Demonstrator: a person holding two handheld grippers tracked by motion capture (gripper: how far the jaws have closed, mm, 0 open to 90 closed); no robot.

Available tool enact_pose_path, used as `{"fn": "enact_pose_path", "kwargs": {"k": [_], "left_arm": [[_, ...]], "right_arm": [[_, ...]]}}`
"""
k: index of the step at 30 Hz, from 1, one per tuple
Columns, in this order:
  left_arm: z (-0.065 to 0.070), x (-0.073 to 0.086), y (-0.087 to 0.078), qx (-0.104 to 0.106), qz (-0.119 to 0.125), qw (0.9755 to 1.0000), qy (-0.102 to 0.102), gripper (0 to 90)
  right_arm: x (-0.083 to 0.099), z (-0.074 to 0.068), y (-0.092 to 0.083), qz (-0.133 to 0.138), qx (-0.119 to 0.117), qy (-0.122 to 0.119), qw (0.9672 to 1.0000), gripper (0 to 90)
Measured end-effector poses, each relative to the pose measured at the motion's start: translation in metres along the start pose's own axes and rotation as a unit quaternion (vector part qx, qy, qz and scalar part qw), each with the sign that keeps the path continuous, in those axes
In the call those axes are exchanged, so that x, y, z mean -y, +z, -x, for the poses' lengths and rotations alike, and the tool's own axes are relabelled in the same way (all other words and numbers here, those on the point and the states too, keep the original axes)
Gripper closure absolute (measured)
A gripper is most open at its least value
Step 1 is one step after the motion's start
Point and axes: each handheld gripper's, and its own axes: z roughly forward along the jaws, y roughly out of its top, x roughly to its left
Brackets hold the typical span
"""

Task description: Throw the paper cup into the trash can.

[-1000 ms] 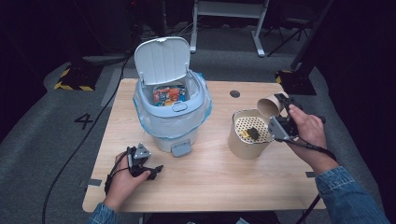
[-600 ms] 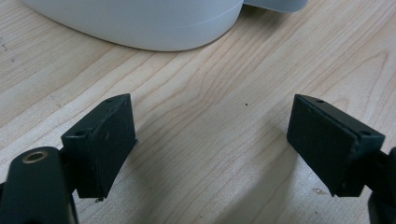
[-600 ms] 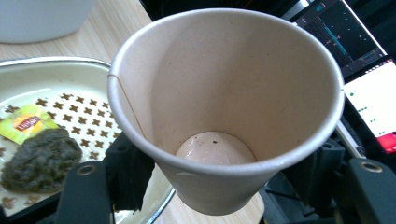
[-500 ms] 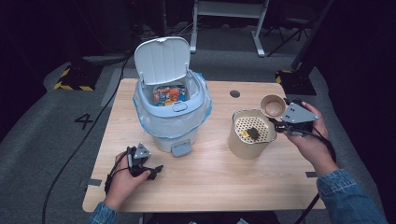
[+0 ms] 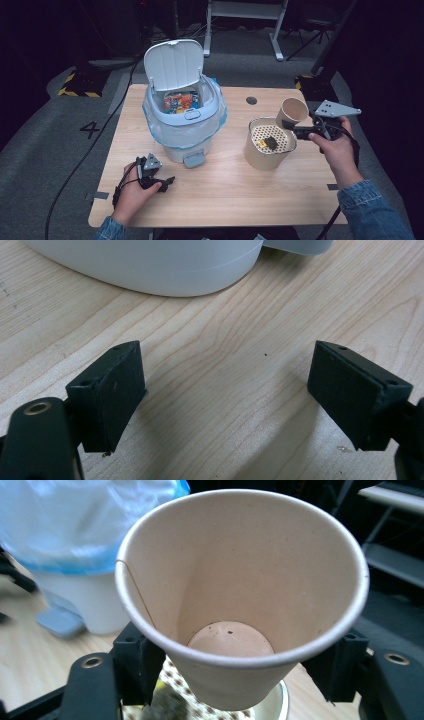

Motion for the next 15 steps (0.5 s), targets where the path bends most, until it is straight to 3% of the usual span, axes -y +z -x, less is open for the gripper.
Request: {"fn": "enact_pose_path", "kwargs": {"k": [4,7,8,9,10,15], "left_arm": [[0.000,0.000,0.000,-0.001,0.000,1.0000,0.001,15.7],[0.000,0.001,-0.001,-0.002,0.001,1.0000,-0.001,15.9],[0.001,0.001,-0.001,-0.001,0.001,1.0000,-0.002,15.8],[0.001,0.001,-0.001,-0.001,0.001,1.0000,-0.002,15.9],[0.001,0.002,-0.001,-0.001,0.002,1.0000,-0.003,15.9],[0.001,0.002,-0.001,-0.001,0.002,1.0000,-0.003,15.8]], "right_arm": [[-0.009,0.002,0.002,-0.001,-0.025,0.028,0.9993,32.7],[-0.014,0.002,0.003,-0.001,-0.038,0.030,0.9988,32.7],[-0.020,0.004,0.006,0.000,-0.057,0.032,0.9979,32.7],[-0.020,0.004,0.006,0.000,-0.057,0.032,0.9979,32.7],[-0.027,0.005,0.010,-0.001,-0.073,0.030,0.9969,32.6],[-0.040,0.006,0.017,-0.002,-0.091,0.017,0.9957,32.5]]}}
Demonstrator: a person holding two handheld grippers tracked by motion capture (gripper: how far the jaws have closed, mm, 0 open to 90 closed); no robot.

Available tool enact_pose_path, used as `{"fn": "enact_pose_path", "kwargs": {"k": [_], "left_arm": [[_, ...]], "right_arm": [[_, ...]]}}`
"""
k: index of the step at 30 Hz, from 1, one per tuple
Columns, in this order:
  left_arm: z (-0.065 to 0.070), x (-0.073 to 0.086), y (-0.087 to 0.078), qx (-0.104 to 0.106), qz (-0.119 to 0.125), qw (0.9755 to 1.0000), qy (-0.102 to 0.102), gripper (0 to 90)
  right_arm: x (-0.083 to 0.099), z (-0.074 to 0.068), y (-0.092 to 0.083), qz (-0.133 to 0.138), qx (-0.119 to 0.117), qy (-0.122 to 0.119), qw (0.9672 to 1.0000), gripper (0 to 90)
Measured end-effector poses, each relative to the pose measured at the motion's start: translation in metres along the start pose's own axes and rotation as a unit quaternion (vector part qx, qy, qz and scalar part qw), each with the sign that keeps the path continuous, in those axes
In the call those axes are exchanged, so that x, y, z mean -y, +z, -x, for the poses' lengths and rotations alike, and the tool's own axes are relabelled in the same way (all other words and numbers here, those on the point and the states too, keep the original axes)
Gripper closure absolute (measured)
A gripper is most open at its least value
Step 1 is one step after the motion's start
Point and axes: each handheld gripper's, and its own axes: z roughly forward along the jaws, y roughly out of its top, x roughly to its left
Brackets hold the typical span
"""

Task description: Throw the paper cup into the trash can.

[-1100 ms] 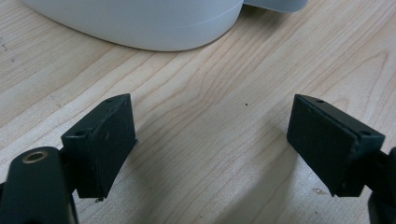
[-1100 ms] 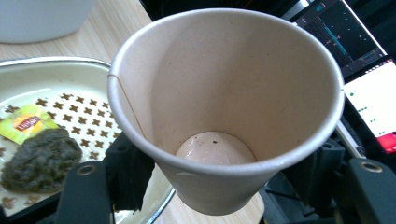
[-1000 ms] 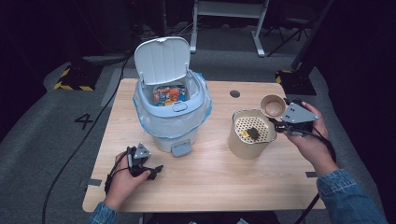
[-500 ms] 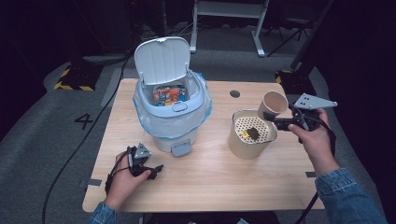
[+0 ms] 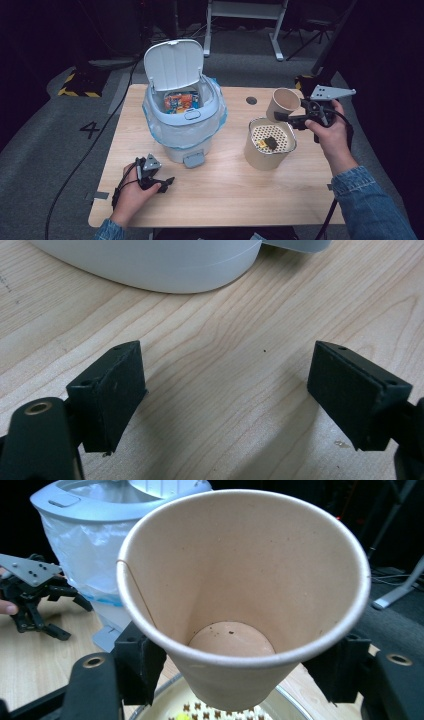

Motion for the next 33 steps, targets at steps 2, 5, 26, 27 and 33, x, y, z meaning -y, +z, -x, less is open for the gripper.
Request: {"fn": "enact_pose_path", "kwargs": {"k": [2,5,26,27,33], "left_arm": [[0.000,0.000,0.000,0.000,0.000,1.0000,0.000,15.8],[0.000,0.000,0.000,0.000,0.000,1.0000,0.000,15.8],[-0.003,-0.001,0.000,0.009,-0.001,0.9999,0.007,15.6],[-0.003,-0.001,0.000,0.009,0.000,0.9999,0.006,15.6],[-0.003,-0.001,0.001,0.009,0.000,0.9999,0.006,15.6]], "right_arm": [[-0.007,0.001,0.003,0.002,-0.009,-0.002,1.0000,32.5],[-0.022,0.002,0.010,-0.001,-0.021,-0.006,0.9998,32.5],[-0.089,-0.006,0.052,0.009,-0.045,-0.036,0.9983,32.0],[-0.091,-0.008,0.055,0.013,-0.044,-0.034,0.9983,32.0],[-0.106,-0.019,0.078,0.026,-0.062,-0.027,0.9974,31.9]]}}
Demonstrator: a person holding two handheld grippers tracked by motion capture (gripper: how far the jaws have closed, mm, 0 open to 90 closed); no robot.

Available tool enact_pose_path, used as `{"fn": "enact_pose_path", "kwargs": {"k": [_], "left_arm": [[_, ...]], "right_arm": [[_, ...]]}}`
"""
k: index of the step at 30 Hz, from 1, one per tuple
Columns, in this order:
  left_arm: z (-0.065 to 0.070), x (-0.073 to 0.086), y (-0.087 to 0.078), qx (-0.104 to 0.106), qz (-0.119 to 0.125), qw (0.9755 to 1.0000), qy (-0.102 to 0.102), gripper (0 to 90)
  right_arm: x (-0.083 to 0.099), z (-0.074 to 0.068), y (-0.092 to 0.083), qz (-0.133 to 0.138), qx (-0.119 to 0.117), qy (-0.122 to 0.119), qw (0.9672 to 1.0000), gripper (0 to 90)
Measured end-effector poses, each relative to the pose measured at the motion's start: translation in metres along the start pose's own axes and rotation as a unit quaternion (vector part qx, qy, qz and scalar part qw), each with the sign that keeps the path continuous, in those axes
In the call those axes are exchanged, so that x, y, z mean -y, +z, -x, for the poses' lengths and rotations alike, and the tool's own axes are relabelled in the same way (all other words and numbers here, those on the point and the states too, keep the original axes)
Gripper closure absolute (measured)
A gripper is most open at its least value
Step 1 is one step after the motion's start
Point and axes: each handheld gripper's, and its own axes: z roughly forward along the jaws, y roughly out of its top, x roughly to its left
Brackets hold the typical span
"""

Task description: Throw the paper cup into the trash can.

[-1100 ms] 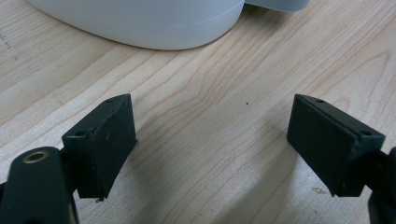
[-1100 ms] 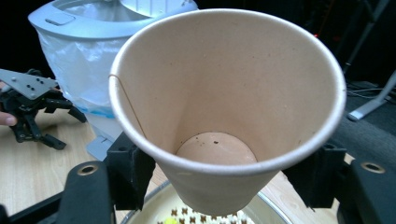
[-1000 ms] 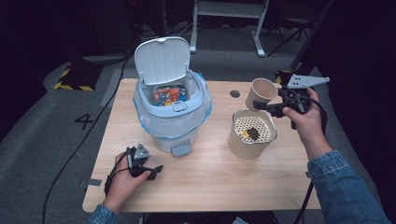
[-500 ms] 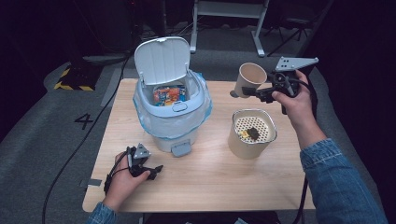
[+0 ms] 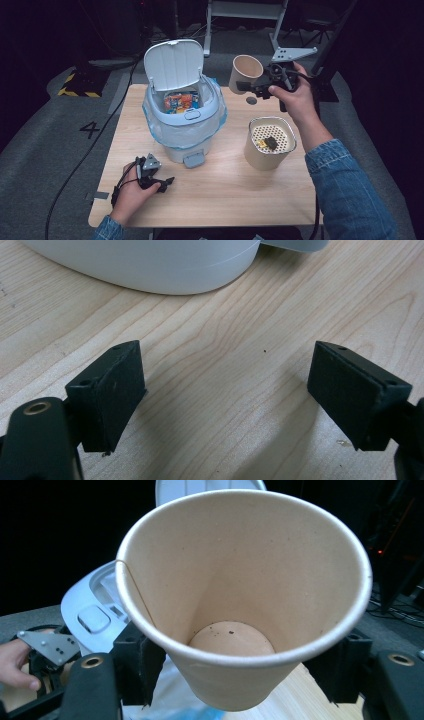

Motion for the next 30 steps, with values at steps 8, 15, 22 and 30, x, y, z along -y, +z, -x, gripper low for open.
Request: {"fn": "enact_pose_path", "kwargs": {"k": [8,15,22,30], "left_arm": [[0.000,0.000,0.000,0.000,0.000,1.0000,0.001,15.5],[0.000,0.000,0.000,0.000,0.000,1.0000,0.001,15.5],[0.000,0.000,0.000,-0.001,0.000,1.0000,0.001,15.5],[0.000,0.000,0.000,0.001,0.000,1.0000,0.001,15.5]], "right_arm": [[-0.015,-0.008,0.032,-0.003,-0.010,-0.004,0.9999,31.7],[-0.023,-0.016,0.054,-0.007,-0.011,-0.006,0.9999,31.4],[-0.024,-0.024,0.080,-0.023,-0.019,-0.004,0.9996,31.1],[-0.023,-0.032,0.102,-0.047,-0.024,-0.012,0.9985,30.9]]}}
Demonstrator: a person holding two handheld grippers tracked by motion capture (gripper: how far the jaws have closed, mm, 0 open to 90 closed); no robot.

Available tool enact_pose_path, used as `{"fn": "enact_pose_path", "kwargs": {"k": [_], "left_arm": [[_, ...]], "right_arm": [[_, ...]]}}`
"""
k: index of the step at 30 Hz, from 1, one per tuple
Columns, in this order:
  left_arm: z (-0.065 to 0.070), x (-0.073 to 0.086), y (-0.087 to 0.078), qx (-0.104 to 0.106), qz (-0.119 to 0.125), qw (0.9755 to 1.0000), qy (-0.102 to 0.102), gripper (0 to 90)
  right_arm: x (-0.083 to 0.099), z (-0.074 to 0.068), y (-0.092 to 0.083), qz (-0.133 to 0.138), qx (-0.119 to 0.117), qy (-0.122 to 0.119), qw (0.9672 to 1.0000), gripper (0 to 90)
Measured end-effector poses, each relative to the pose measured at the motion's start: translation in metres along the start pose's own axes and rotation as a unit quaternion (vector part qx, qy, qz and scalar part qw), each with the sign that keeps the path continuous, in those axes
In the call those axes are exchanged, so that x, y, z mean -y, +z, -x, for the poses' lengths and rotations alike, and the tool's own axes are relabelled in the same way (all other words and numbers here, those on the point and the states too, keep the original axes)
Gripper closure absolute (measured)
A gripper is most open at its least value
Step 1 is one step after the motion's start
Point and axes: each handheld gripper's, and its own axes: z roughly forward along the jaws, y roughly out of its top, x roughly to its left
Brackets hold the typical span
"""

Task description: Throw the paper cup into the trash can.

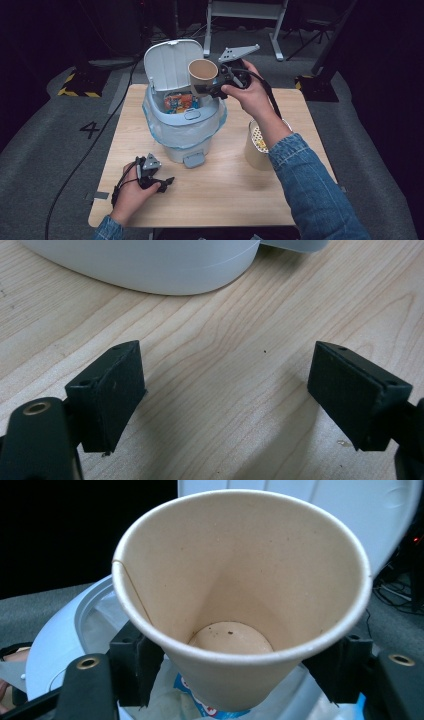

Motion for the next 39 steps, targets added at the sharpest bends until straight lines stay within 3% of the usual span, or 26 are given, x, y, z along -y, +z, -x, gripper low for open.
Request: {"fn": "enact_pose_path", "kwargs": {"k": [11,13,14,15,16,18,21,27,39], "left_arm": [[0.000,-0.001,0.001,0.000,0.000,1.0000,-0.001,15.5],[0.000,-0.001,0.001,0.001,0.000,1.0000,-0.001,15.5],[0.000,-0.001,0.001,0.000,0.000,1.0000,-0.001,15.5],[0.000,-0.001,0.001,0.001,0.000,1.0000,-0.001,15.5],[0.000,-0.001,0.001,0.000,0.000,1.0000,-0.001,15.5],[0.000,-0.001,0.001,0.000,0.000,1.0000,-0.001,15.5],[0.000,-0.001,0.001,0.000,0.000,1.0000,-0.001,15.6],[0.000,-0.001,0.001,0.000,0.001,1.0000,-0.001,15.6],[0.000,-0.001,0.001,-0.001,0.000,1.0000,-0.001,15.6]], "right_arm": [[0.001,-0.008,0.021,-0.033,-0.010,0.000,0.9994,29.6],[0.002,-0.009,0.024,-0.041,-0.014,-0.003,0.9991,26.3],[0.002,-0.009,0.026,-0.042,-0.012,-0.006,0.9990,20.6],[0.004,-0.010,0.029,-0.041,-0.007,-0.006,0.9991,13.0],[0.004,-0.012,0.031,-0.027,0.000,0.004,0.9996,18.1],[0.003,-0.012,0.030,-0.013,-0.004,0.013,0.9998,15.0],[0.002,-0.013,0.027,-0.009,0.003,0.005,0.9999,16.0],[0.000,-0.010,0.010,0.000,0.020,0.011,0.9997,16.7],[0.010,0.005,-0.053,-0.004,0.052,0.019,0.9984,20.1]]}}
